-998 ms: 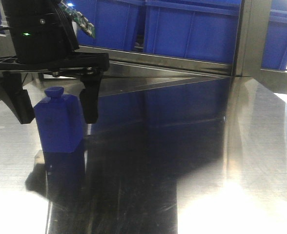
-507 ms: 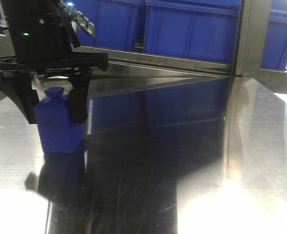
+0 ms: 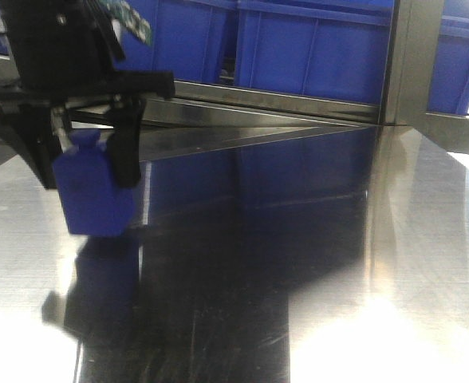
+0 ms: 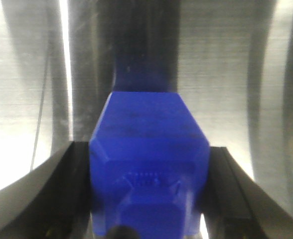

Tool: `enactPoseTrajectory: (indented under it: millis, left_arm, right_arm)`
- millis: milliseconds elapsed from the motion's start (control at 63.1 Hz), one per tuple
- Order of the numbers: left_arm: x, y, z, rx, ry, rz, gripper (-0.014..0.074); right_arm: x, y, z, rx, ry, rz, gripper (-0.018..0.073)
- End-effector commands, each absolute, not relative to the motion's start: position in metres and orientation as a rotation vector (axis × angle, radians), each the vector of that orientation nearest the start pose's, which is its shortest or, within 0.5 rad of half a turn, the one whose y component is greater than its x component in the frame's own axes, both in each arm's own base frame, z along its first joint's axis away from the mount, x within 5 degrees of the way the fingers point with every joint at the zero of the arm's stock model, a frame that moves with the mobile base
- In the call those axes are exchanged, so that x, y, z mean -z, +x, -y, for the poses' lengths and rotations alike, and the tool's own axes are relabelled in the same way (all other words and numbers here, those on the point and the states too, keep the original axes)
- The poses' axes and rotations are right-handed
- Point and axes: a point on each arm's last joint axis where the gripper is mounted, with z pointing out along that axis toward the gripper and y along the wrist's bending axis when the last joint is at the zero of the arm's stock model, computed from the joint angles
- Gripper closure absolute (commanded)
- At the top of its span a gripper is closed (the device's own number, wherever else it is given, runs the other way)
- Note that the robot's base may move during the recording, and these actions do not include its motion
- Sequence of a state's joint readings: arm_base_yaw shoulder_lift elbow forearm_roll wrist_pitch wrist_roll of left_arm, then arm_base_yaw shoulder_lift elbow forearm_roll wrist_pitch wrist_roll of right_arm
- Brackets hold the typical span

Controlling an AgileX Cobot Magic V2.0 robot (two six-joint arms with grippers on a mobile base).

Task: Pick and sort blue part to right shelf
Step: 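Close the left gripper on the blue bottle and lift it up, then hold both bottles raised while the base starts turning from the table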

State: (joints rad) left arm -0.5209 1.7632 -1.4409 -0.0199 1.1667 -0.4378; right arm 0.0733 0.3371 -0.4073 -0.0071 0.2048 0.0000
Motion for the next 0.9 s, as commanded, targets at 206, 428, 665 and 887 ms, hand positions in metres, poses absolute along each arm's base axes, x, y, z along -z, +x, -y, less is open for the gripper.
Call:
enactPoseTrajectory:
  millis: [206,428,665,887]
  left_arm:
    - [-0.338,0.271,0.145,0.383,0.364,-2.673,0.0189]
    - [-0.339,0.246,0.1,0.441,0.285,-2.476,0.0189]
    - [-0.335,0.219,0.056,0.297,0.248,-2.272,0.0189]
    - [-0.337,0.193,0.023,0.191,0.078,-2.069,0.0189]
  right_arm:
    - [-0.328,0.08,-0.005,-0.029,-0.069,-1.5,0.0115]
    - [-0.328,0.08,-0.005,-0.029,-0.069,-1.5,0.0115]
    - [-0.328,0.08,-0.005,-0.029,-0.069,-1.5,0.0115]
    - [-0.328,0.08,-0.005,-0.029,-0.069,-1.5,0.0115]
